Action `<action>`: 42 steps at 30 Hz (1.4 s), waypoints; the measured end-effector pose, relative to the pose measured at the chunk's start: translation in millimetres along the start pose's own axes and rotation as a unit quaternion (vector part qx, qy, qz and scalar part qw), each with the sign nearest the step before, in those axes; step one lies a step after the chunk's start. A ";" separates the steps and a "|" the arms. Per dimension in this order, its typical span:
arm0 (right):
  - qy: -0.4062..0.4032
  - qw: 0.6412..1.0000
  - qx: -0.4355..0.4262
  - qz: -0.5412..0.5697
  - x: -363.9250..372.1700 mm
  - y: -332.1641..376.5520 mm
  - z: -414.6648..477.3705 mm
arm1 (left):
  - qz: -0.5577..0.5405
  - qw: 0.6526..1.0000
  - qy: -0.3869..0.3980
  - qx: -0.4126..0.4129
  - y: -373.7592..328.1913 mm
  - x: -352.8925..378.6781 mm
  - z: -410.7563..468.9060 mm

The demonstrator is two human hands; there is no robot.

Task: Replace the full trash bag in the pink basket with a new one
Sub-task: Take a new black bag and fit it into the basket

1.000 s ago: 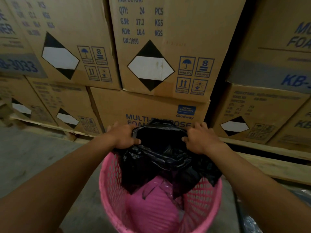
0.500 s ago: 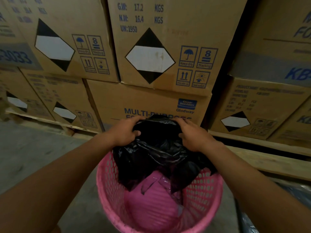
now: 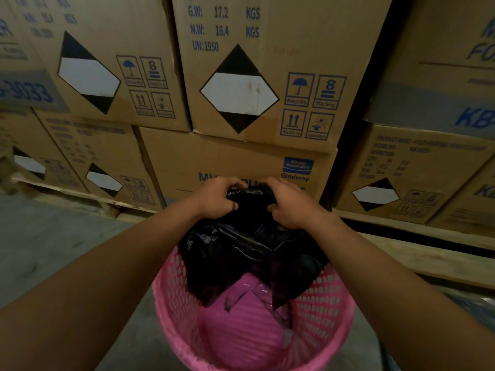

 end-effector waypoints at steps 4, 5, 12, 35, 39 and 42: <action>0.031 0.999 0.019 0.000 4.5 -10.6 8.1 | 0.016 0.996 0.079 -0.042 13.7 -2.9 19.9; 0.034 0.999 0.021 -0.001 4.1 -11.5 8.4 | 0.021 0.994 0.094 -0.049 18.3 -3.0 23.5; 0.032 0.997 -0.036 -0.061 3.4 -15.7 -23.7 | 0.097 0.993 -0.070 0.016 30.4 -6.9 -27.3; 0.159 0.987 0.020 0.030 -2.3 -30.8 -123.0 | 0.090 0.994 0.020 -0.062 82.4 -4.4 -142.5; 0.051 0.997 0.014 -0.057 -0.9 -11.1 -119.0 | 0.079 0.989 -0.111 -0.054 62.6 -1.7 -142.7; 0.008 0.995 0.054 -0.079 14.1 1.2 -110.8 | 0.079 0.979 -0.185 -0.032 50.5 3.6 -136.4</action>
Point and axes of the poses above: each hand's wrist, its own z-axis towards the middle knuckle, its own x-axis out of the palm, y = z × x, the point moved 2 cm from there along z, towards the middle knuckle, and after that the axes turned 15 degrees about -x, right-handed, at the moved point
